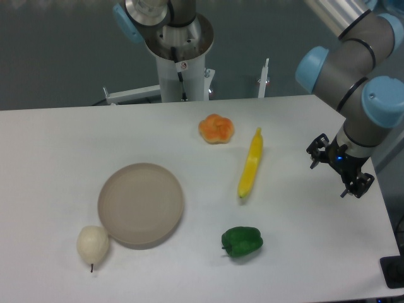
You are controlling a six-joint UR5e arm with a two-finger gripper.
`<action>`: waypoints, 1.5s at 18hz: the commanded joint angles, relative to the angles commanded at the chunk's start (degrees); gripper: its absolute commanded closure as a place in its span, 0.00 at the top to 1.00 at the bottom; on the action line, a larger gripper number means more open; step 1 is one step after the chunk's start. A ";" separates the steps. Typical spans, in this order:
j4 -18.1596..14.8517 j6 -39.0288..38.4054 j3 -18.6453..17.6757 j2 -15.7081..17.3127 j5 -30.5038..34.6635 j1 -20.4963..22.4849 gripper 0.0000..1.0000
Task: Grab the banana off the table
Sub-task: 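Move the open gripper toward the yellow banana, then lower the gripper over the banana's middle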
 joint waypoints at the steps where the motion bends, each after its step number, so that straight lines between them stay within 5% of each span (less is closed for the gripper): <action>1: -0.09 0.00 0.00 0.09 0.00 -0.09 1.00; 7: 0.00 -0.09 -0.88 0.18 0.17 -0.88 1.00; 17: 0.53 -1.40 -9.13 3.25 0.17 -2.19 1.00; 20: 0.70 -10.68 -12.47 4.13 0.00 -5.08 1.00; 25: 1.14 -18.18 -13.01 3.34 0.09 -9.40 1.00; 27: 4.72 -20.82 -15.11 2.99 0.09 -9.49 1.00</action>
